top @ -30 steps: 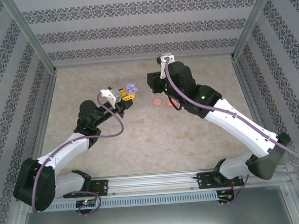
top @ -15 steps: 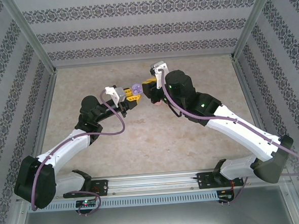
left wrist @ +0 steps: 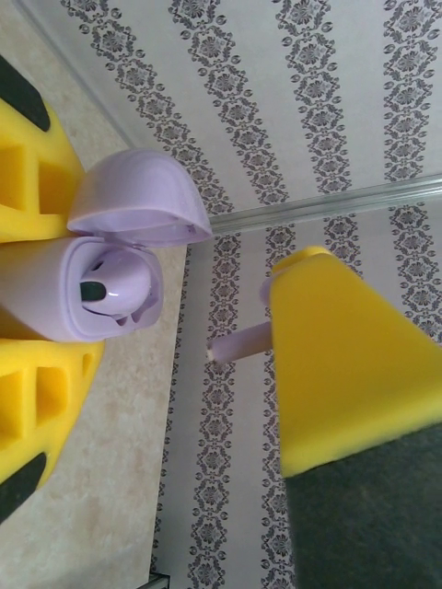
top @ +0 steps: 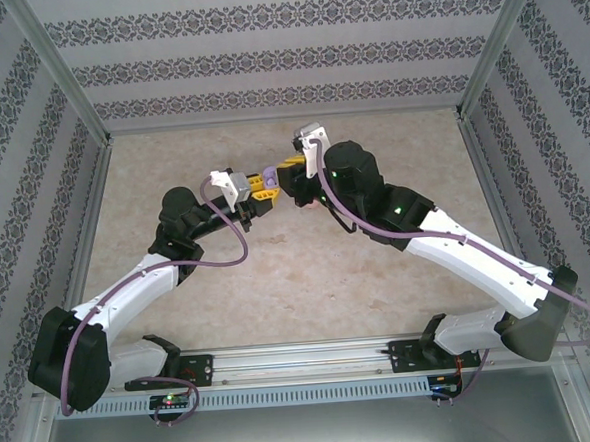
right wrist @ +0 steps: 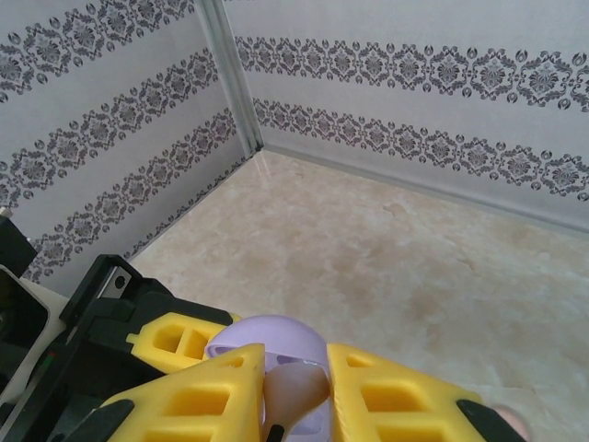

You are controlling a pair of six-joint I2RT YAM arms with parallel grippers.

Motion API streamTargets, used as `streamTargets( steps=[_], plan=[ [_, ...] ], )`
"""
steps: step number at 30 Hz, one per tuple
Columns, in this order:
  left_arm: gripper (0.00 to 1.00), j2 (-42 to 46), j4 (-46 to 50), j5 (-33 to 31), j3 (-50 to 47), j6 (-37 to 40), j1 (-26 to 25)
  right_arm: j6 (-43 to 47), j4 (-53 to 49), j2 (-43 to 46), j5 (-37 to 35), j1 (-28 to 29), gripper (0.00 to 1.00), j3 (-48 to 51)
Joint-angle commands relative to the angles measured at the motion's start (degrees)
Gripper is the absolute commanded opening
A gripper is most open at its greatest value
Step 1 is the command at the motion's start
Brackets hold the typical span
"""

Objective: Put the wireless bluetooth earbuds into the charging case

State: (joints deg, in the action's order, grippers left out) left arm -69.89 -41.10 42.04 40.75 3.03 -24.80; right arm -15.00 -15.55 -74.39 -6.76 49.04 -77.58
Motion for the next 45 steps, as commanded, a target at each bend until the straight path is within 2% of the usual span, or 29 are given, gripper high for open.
streamTargets(
  steps=[1, 33, 45],
  plan=[
    [0.00, -0.1, -0.5, 1.6, 1.8, 1.2, -0.7, -1.1, 1.9, 0.1, 0.7, 0.8, 0.23, 1.0],
    [0.00, 1.9, 0.1, 2.0, 1.7, 1.3, -1.2, -2.1, 2.4, -2.7, -2.4, 0.8, 0.21, 1.6],
    [0.00, 2.4, 0.4, 1.8, 1.8, 1.5, -1.1, -2.1, 1.5, -3.1, -1.6, 0.4, 0.20, 2.1]
  ],
)
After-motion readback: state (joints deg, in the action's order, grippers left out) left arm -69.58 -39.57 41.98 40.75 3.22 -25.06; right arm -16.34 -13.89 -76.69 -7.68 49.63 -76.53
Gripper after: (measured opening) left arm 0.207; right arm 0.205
